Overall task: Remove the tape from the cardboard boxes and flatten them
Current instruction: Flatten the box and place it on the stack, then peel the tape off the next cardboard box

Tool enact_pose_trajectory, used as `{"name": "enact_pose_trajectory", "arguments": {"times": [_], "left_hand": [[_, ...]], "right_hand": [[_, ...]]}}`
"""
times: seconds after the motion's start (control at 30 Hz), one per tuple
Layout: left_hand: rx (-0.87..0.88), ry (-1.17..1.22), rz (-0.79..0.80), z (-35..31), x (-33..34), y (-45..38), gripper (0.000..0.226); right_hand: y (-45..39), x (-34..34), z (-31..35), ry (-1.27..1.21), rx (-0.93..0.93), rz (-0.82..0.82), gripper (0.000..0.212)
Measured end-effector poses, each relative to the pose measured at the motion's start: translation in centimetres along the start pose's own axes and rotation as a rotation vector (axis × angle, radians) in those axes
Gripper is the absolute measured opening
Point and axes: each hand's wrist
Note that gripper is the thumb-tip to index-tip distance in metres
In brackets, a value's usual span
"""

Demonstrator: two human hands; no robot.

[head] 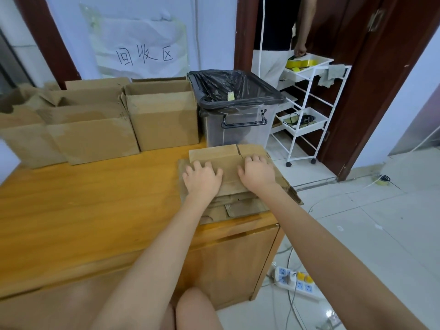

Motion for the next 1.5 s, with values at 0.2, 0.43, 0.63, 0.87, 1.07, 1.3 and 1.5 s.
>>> {"name": "enact_pose_trajectory", "arguments": {"times": [0.2, 0.43, 0.63, 0.87, 1.07, 1.3, 1.5], "left_hand": [[0.0, 0.004, -0.079, 2.7, -3.7, 0.0, 0.049], [-0.039, -0.011, -0.081, 7.5, -7.4, -1.1, 0.056], [-0.052, 0.033, -0.021, 11.1, -9.3, -3.4, 0.064], [-0.069, 0.13, -0.023, 13.3, -8.4, -7.2, 0.069], [-0.114, 0.277, -0.18, 13.4, -6.8, -10.6, 0.078], [-0.181, 0.349, -0.393, 12.8, -4.8, -12.1, 0.085], [-0.212, 0.405, -0.452, 13.0, -4.3, -13.0, 0.085]], "right_hand": [[0.7, -2.5, 3.4, -0.013, -0.089, -0.073, 0.043], [-0.4, -4.1, 9.1, -0.032, -0.203, -0.09, 0.042], [-3.4, -4.6, 12.9, -0.096, -0.205, -0.029, 0.043], [-7.5, -3.2, 15.1, -0.192, -0.103, -0.012, 0.042], [-11.1, -2.1, 16.2, -0.334, 0.03, -0.059, 0.065], [-13.2, -1.3, 16.8, -0.472, 0.118, -0.072, 0.077], [-13.8, -0.4, 17.0, -0.55, 0.124, -0.058, 0.082]]}}
Point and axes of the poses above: each hand's wrist, its own y-axis away from the middle knuckle, its own x-axis out of the palm, z = x × y, and after that the axes turned 7 degrees about y, right-handed
